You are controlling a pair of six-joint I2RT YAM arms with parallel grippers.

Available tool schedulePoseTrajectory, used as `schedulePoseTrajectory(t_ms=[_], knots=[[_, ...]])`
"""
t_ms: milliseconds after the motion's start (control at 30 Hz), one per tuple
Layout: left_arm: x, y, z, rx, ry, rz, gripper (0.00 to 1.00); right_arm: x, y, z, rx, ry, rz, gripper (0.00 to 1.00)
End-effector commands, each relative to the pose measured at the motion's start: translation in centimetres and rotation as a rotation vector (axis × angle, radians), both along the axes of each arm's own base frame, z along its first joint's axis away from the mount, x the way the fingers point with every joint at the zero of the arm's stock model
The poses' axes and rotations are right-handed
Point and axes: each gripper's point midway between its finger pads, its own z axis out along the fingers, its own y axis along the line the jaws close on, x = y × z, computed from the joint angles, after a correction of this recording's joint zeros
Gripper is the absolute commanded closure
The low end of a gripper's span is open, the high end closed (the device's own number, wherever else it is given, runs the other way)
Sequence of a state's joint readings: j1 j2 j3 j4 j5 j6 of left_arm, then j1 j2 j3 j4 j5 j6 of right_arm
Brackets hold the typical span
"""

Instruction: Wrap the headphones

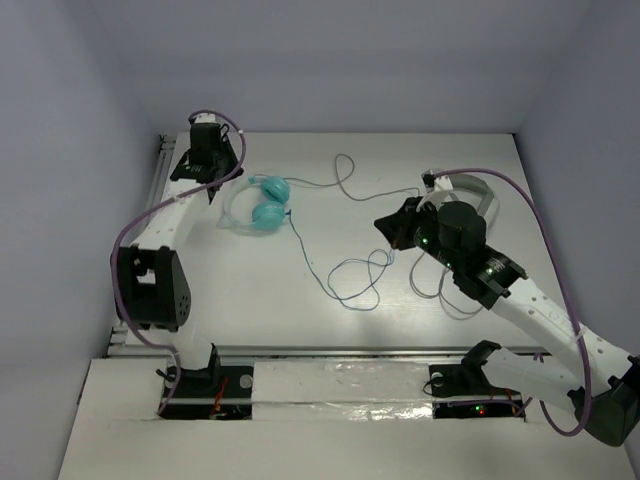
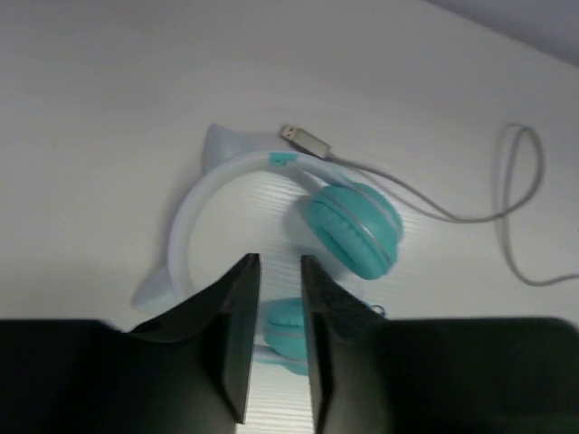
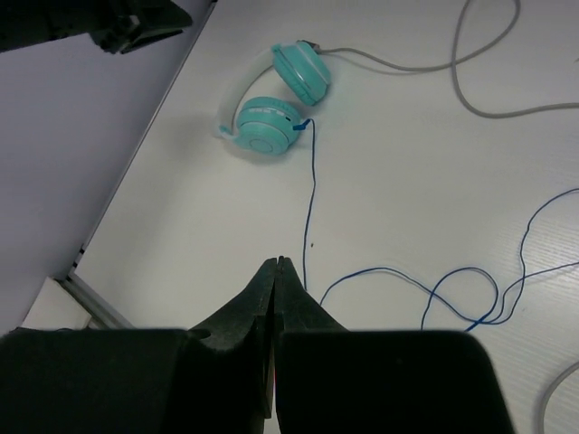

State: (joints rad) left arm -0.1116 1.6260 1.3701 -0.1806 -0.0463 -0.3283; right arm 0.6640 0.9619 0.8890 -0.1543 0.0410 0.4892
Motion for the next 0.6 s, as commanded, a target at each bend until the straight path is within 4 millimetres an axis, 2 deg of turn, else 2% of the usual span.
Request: schedulePoseTrajectory(t_ms=[0, 33, 67, 100, 167, 200, 267, 300, 367, 400, 433, 567], knots=[[1.9, 1.1, 0.2, 0.075, 0.011, 0.005, 0.72, -0.4, 0.8, 2.2, 0.060, -0.070, 0.037, 1.00], [2.1, 0.9, -0.4, 0.079, 0.023, -0.010, 0.66, -0.4, 0.8, 2.2, 0.057, -0.069, 0.038, 1.00], [2.5, 1.7, -1.2, 0.093, 0.043, 0.006, 0.59, -0.4, 0.9, 1.8, 0.048, -0.060, 0.043, 0.98], [3.1, 2.0, -2.7, 0.114, 0.082, 0.013, 0.58, -0.5, 0.9, 1.8, 0.046, -0.060, 0.047, 0.97], [3.8, 3.8, -4.4, 0.165, 0.128, 0.040, 0.57, -0.5, 0.9, 1.5, 0.045, -0.058, 0.048, 0.93], [4.1, 3.9, -5.8, 0.179, 0.174, 0.037, 0.58, -0.5, 0.9, 1.5, 0.045, -0.058, 0.047, 0.91], [3.9, 4.6, -7.2, 0.198, 0.223, 0.040, 0.62, -0.5, 0.9, 1.3, 0.039, -0.053, 0.047, 0.87], [3.3, 5.1, -8.3, 0.195, 0.249, 0.048, 0.62, -0.5, 0.9, 1.3, 0.037, -0.053, 0.047, 0.86], [2.5, 5.4, -9.0, 0.200, 0.254, 0.058, 0.61, -0.5, 0.8, 1.2, 0.037, -0.053, 0.046, 0.82], [1.3, 5.9, -10.0, 0.197, 0.274, 0.068, 0.60, -0.5, 0.9, 1.2, 0.038, -0.054, 0.047, 0.81], [1.5, 6.0, -10.1, 0.172, 0.249, 0.057, 0.59, -0.5, 0.9, 1.3, 0.040, -0.056, 0.049, 0.78], [1.2, 6.3, -12.7, 0.171, 0.320, 0.049, 0.58, -0.2, 1.1, 1.0, 0.030, -0.047, 0.048, 0.77]])
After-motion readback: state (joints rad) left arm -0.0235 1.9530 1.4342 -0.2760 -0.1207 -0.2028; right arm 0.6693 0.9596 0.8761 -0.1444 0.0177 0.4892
